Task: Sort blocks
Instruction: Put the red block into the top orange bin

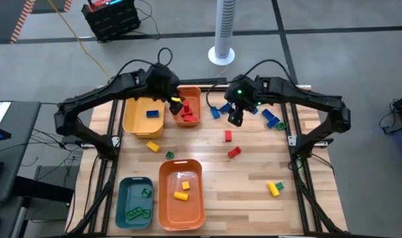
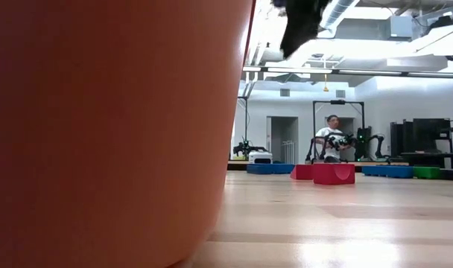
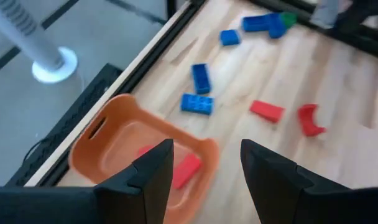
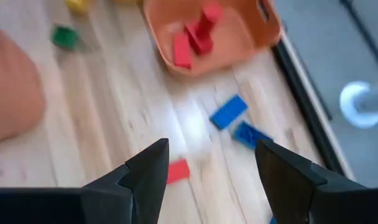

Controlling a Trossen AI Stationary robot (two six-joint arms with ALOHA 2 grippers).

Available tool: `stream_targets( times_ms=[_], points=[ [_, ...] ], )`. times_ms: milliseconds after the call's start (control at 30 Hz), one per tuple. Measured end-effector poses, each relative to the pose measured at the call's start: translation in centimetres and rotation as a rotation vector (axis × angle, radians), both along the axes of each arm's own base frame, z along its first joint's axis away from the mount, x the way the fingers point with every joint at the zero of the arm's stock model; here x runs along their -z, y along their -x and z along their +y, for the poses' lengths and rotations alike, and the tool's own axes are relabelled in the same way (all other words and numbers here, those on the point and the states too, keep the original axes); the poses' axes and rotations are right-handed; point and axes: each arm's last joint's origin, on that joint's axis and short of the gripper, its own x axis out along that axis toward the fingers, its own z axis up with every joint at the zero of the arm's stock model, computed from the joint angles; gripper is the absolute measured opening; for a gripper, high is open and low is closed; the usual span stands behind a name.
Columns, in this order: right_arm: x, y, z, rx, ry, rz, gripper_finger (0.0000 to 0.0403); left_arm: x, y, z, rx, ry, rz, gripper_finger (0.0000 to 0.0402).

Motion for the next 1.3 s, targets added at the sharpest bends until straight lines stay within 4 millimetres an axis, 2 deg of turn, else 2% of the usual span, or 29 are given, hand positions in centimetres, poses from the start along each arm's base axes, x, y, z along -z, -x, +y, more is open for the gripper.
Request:
stream_targets(
  times_ms=[133,233,333,433,600,733,867,1033,1300],
  points=[
    [3.0,0.2,-2.2,0.108,-0.041,0.016,0.0249,-0.7,-0.1,-2.5,0.027,0.0,-0.031,0.0183],
    [5.2,0.6,-2.5,0.091,-0.112,0.071,0.0249,-0.9,-0.3,-4.4,0.053,-0.009,-0.029,0.0183],
    [6.4,0.6,-0.8,-0.07,-0.199,0.125,0.0249,-0.8,-0.3,-6.2,0.075,-0.003,-0.016,0.0183],
    [7.5,0.5,1.8,-0.265,-0.193,0.207,0.0248,-0.6,-0.4,-7.3,0.088,-0.013,0.015,0.0183],
    [11.0,0.2,5.5,-0.503,-0.146,0.283,0.0248,-0.6,-0.4,-7.5,0.051,-0.029,0.01,0.0183],
    [14.1,0.9,7.0,-0.535,-0.169,0.339,0.0248,-0.9,-0.1,-7.8,0.045,-0.017,-0.008,0.0183],
    [16.0,1.2,7.7,-0.562,-0.153,0.33,0.0248,-1.4,0.5,-8.1,0.056,-0.023,-0.031,0.0183],
    [18.4,1.7,8.0,-0.723,-0.055,0.312,0.0248,-1.4,0.5,-8.0,0.052,-0.027,-0.032,0.0183],
    [19.3,1.6,7.6,-0.652,0.039,0.286,0.0248,-1.3,0.5,-8.4,0.064,-0.016,-0.02,0.0183]
  ],
)
